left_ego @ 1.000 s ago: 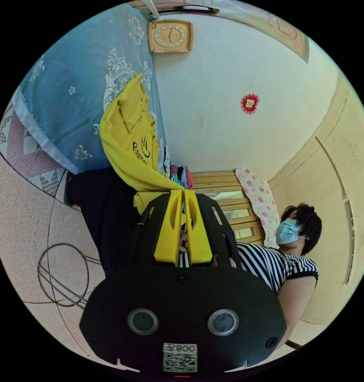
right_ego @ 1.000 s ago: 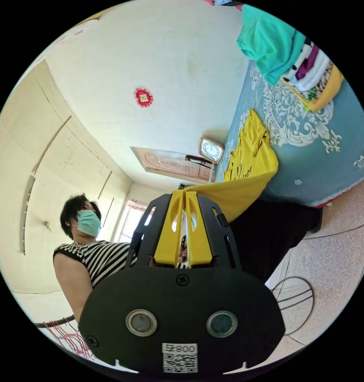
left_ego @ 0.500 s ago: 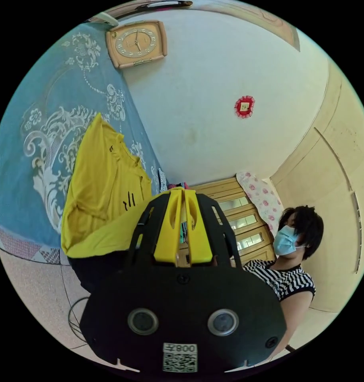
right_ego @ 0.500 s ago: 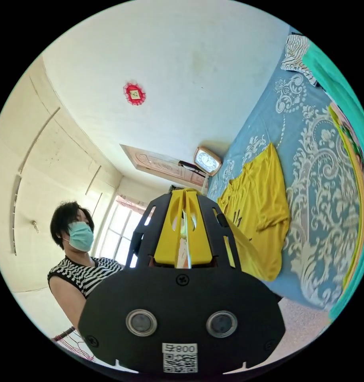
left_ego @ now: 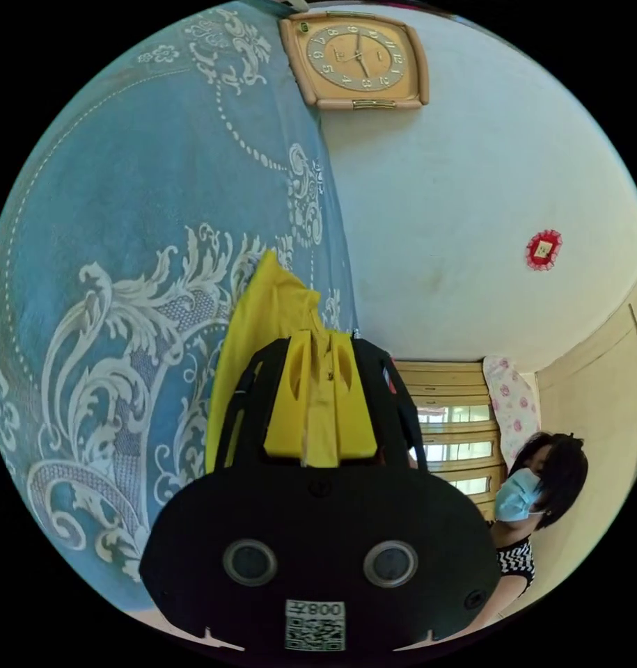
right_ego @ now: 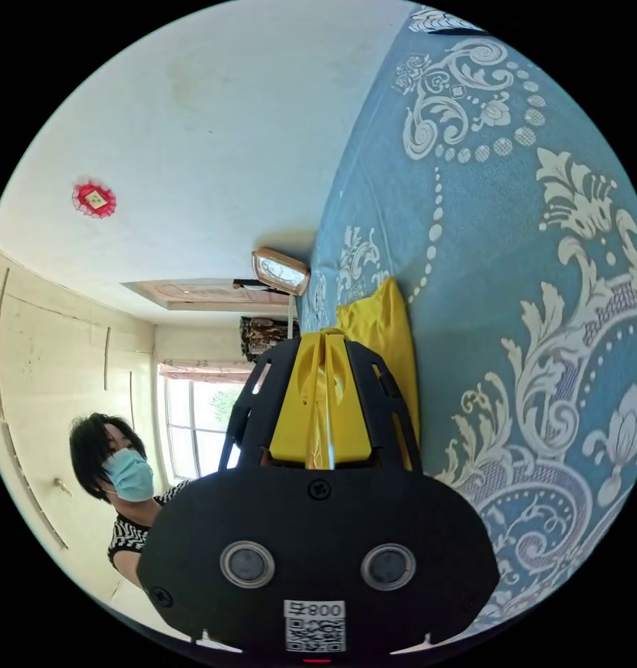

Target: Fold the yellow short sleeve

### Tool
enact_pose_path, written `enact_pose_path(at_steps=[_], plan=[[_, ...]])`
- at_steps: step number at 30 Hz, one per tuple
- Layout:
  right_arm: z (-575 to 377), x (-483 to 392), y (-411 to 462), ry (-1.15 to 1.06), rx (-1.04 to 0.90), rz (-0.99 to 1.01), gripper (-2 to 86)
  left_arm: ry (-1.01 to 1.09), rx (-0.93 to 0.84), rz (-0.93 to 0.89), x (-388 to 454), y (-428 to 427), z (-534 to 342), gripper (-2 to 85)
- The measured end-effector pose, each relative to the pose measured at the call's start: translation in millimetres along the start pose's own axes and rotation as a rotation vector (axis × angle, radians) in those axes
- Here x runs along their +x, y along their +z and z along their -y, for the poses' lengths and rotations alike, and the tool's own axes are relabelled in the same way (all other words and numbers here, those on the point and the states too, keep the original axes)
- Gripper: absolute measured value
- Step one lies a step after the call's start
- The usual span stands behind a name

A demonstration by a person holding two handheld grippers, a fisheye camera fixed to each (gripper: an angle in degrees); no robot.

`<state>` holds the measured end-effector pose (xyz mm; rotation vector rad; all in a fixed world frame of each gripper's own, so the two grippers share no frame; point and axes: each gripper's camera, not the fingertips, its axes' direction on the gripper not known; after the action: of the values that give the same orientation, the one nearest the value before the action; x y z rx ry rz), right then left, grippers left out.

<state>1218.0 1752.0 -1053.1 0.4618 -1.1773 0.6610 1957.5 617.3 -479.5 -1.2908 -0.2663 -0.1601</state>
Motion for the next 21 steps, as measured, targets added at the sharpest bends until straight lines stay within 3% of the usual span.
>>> enact_pose_path(at_steps=[6, 13, 16, 21], plan=[[36.7, -5.1, 35.8, 0.071, -0.044, -0.116, 0.7, -0.005, -0.095, 0.204, -19.6, 43.8, 44.5, 7.8], [38.2, -15.0, 68.5, 0.12, -0.035, -0.165, 2.4, 0.04, -0.1, 0.286, -26.5, 59.9, 54.5, 9.1], [30.8, -27.1, 76.8, 0.104, -0.001, -0.222, 4.0, 0.227, -0.183, 0.412, -5.5, 87.4, 37.0, 10.5], [9.4, -71.8, 115.2, -0.052, -0.035, -0.438, 6.3, 0.679, -0.389, 0.948, 28.6, 188.3, -21.8, 11.8]])
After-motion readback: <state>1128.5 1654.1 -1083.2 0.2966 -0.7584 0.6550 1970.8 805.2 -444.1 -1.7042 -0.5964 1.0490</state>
